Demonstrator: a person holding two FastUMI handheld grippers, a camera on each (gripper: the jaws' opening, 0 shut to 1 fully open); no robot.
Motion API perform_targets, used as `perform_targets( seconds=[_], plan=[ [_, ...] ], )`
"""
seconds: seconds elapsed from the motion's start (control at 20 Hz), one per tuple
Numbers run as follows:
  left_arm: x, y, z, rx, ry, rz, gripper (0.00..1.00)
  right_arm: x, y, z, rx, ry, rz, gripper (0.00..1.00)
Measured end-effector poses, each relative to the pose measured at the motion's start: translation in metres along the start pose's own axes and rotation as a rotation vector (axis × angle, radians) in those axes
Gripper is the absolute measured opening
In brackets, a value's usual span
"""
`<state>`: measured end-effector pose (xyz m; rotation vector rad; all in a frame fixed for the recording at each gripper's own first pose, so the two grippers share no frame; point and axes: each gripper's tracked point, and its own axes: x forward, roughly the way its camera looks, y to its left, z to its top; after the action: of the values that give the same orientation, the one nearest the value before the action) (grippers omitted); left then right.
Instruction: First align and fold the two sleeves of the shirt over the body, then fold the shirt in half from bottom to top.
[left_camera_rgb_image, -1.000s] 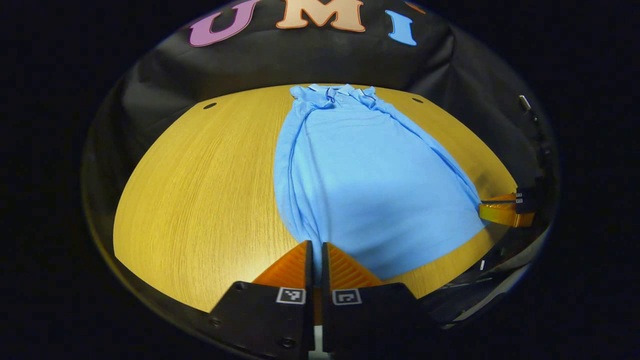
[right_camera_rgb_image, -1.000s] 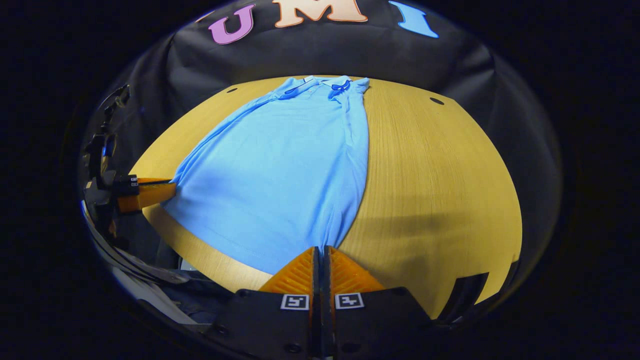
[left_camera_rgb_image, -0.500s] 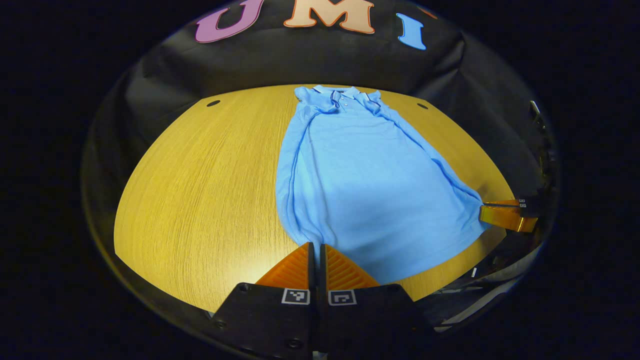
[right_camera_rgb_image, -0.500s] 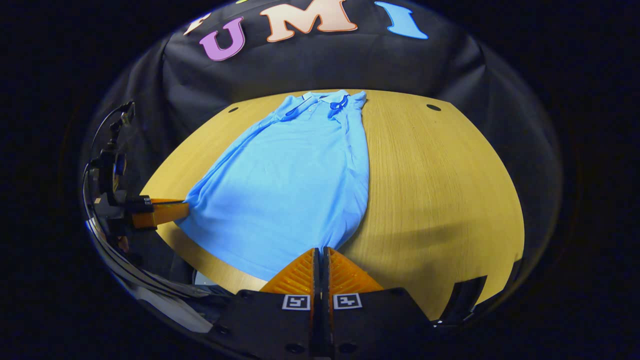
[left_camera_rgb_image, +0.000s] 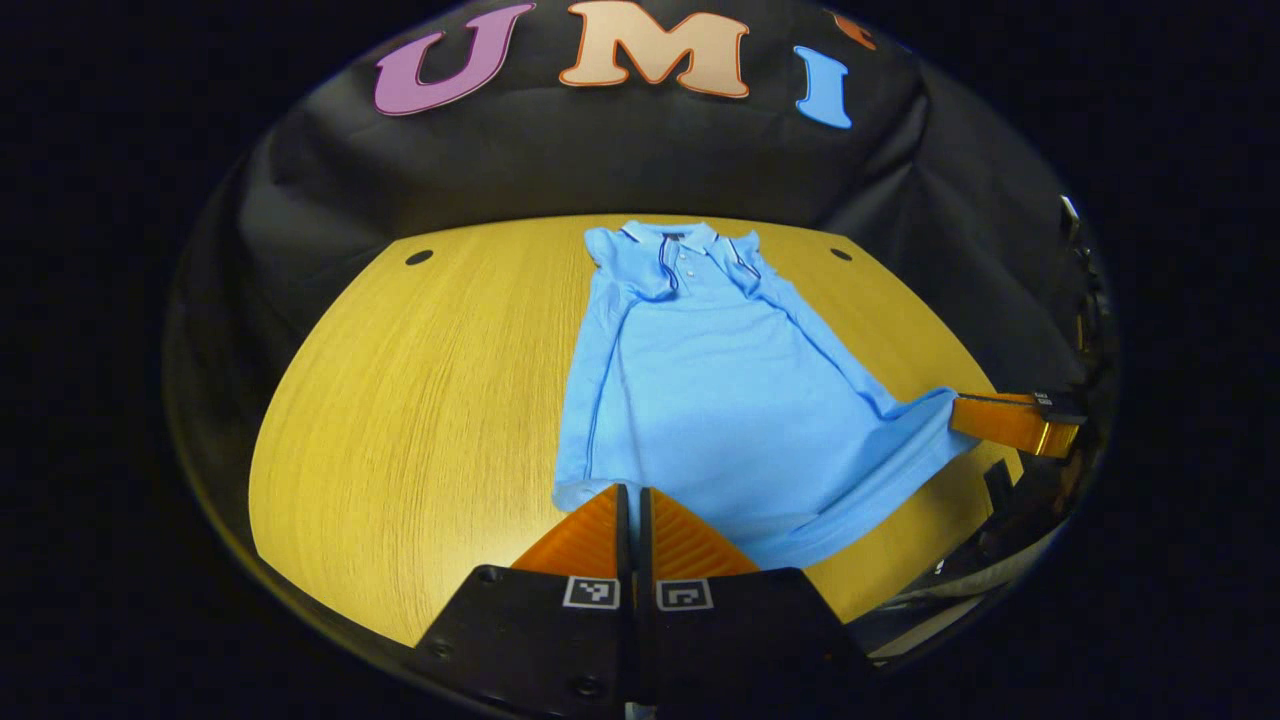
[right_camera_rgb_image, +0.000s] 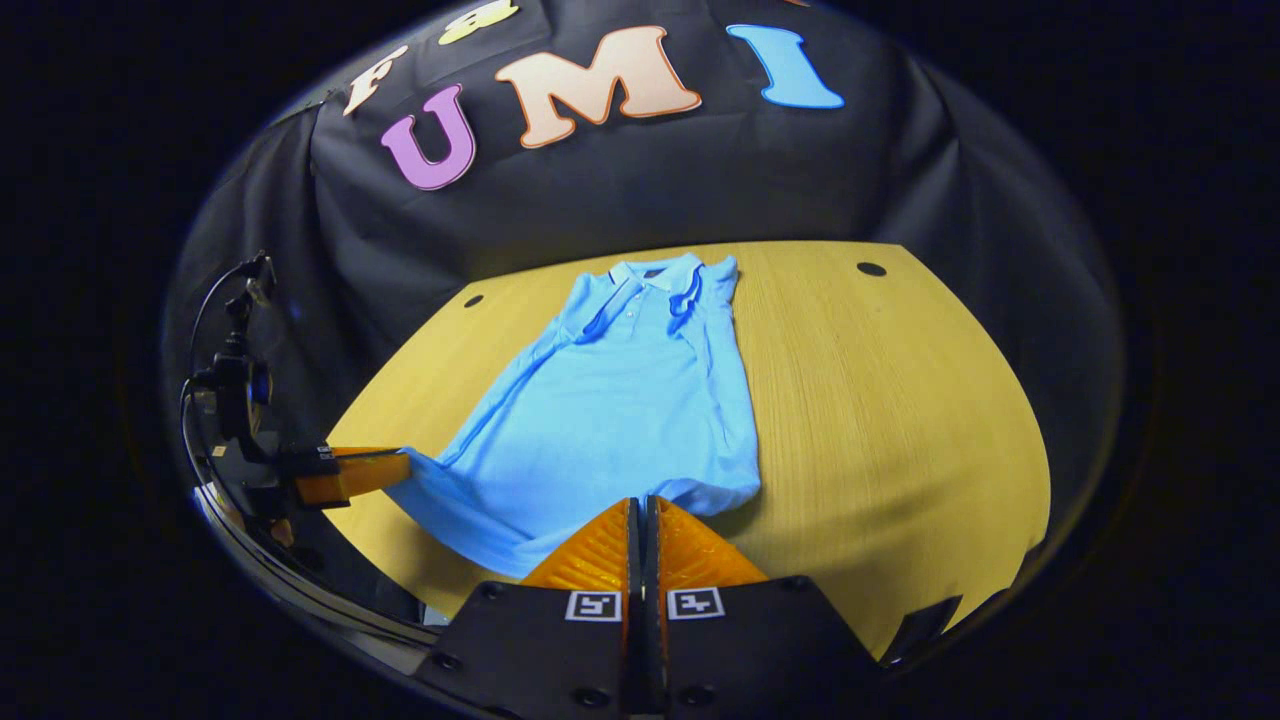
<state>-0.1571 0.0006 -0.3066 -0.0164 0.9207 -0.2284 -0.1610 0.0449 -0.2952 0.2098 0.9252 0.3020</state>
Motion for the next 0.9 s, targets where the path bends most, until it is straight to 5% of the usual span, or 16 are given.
perform_targets(
  seconds=[0.9],
  plan=[
    [0.070,0.044,0.177,-0.044,-0.182,-0.018,0.00,0.079,-0.016,0.182,0.013,-0.240,-0.096,0.03]
  ],
)
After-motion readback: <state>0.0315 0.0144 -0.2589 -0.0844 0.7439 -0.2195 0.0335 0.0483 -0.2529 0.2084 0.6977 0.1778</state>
